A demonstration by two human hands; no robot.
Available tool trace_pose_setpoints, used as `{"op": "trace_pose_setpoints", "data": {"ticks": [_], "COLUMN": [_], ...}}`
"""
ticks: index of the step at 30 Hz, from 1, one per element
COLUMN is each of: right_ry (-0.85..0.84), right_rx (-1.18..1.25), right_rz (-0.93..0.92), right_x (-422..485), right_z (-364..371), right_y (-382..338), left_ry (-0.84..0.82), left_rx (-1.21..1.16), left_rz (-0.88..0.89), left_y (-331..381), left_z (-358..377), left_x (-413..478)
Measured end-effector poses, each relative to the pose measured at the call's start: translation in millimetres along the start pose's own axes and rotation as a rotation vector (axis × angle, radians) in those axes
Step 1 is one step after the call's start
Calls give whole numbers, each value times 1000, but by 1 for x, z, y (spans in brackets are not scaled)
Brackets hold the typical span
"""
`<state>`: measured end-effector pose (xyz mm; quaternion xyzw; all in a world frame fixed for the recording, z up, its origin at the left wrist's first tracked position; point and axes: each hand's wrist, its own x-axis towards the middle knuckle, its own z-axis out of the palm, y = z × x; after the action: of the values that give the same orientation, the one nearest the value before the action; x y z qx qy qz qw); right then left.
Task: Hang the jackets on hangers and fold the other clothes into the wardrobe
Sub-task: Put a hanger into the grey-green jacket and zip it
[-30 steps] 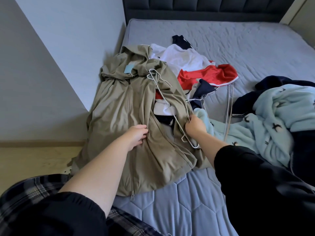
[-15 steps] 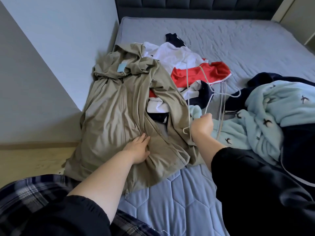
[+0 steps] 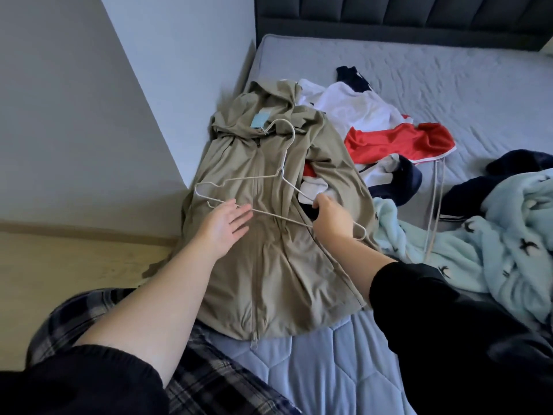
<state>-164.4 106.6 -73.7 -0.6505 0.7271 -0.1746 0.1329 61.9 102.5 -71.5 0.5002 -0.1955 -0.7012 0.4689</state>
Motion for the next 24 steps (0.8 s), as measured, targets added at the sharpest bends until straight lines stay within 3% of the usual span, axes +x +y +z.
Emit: {"op": "trace_pose_setpoints", "data": {"ticks": [6, 8, 11, 13, 15, 17, 19, 21, 24], "right_ry": [-209, -175, -95, -103, -112, -101, -79, -78, -114], "right_rx": [127, 173, 278, 351, 398, 448, 494, 545, 818], "right_rz": [286, 304, 211, 144, 113, 117, 139, 201, 357], "right_x": [12, 12, 6, 4, 4, 5, 6, 8, 7], "right_z": [17, 25, 28, 26, 21, 16, 13, 15, 26], "right_y": [-14, -12, -15, -16, -19, -24, -33, -43, -58], "left_ry": [155, 139, 142, 275, 482, 465, 285, 110, -61], "left_rx": [584, 565, 293, 393, 801, 937, 758, 548, 269], "left_rz": [-60, -79, -97, 47, 383, 580, 465, 238, -44], "left_y": [-14, -18, -20, -22, -16, -10, -9, -11, -10], "left_z": [-20, -18, -12, -12, -13, -6, 5, 12, 13], "left_x": [-4, -3, 1, 4, 0, -8, -11, -13, -15]}}
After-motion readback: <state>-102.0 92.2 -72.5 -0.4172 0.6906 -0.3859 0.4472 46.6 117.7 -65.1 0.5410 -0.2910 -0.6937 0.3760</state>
